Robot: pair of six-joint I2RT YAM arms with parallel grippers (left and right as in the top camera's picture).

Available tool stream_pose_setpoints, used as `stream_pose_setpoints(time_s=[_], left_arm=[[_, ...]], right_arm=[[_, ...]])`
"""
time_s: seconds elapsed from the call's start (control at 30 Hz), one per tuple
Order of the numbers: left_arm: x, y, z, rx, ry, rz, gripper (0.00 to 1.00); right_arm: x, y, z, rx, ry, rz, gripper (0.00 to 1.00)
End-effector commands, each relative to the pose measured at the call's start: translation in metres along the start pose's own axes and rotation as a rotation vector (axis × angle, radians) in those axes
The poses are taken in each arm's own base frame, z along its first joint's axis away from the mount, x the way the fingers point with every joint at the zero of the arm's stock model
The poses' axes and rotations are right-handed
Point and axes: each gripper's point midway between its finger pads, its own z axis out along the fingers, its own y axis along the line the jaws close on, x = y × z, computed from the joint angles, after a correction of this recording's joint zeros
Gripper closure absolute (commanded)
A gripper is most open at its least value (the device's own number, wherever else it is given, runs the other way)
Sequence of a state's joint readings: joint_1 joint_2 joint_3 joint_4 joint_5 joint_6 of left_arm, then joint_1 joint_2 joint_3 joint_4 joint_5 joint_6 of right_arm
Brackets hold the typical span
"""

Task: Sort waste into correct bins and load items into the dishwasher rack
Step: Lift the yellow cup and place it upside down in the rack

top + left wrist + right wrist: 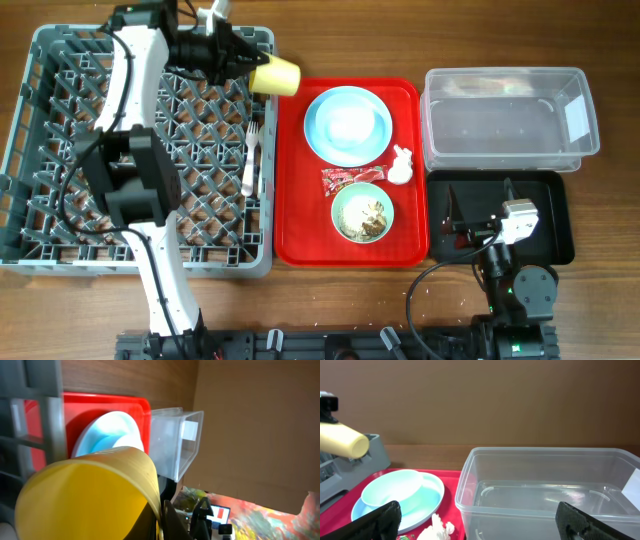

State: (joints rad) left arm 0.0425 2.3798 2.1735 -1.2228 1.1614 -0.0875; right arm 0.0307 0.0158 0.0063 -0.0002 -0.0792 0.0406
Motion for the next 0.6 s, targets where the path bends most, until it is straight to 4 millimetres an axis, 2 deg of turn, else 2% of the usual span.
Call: stream_pose_setpoints(time_s=[0.0, 0.1, 0.2, 0.33, 0.37, 0.43, 0.53, 0.57], left_arm=[[-0.002, 0.021, 0.006, 0.023, 0.018, 0.018, 0.96], [-0.002, 0.048, 0.003, -0.085, 0.01, -0.003, 0.96], [-0.002, 0.075, -0.015, -0.206, -0.007, -0.056, 0.94], [0.003, 0.106, -0.029, -0.383, -0.006, -0.09, 0.74], [0.004, 0.107, -0.029, -0.394, -0.003, -0.092, 0.72], [0.004, 0.107, -0.029, -0.394, -0.003, -0.092, 0.61], [0.002, 0.104, -0.034, -0.393, -0.018, -0.093, 0.35], [0.001, 0.098, -0.04, -0.393, -0.035, -0.093, 0.29]], right_arm=[[-0.002, 0.001, 0.0, -0.01, -0.009, 0.011, 0.0], [-0.002, 0.001, 0.0, -0.01, -0.009, 0.011, 0.0], [-0.002, 0.001, 0.0, -0.01, -0.009, 0.011, 0.0], [-0.002, 0.001, 0.0, -0.01, -0.009, 0.011, 0.0], [-0.002, 0.001, 0.0, -0.01, -0.009, 0.011, 0.0], [-0.002, 0.001, 0.0, -0.01, -0.009, 0.011, 0.0], [-0.002, 0.001, 0.0, -0.01, -0.009, 0.011, 0.0], [-0.002, 0.001, 0.0, -0.01, -0.009, 0.011, 0.0]])
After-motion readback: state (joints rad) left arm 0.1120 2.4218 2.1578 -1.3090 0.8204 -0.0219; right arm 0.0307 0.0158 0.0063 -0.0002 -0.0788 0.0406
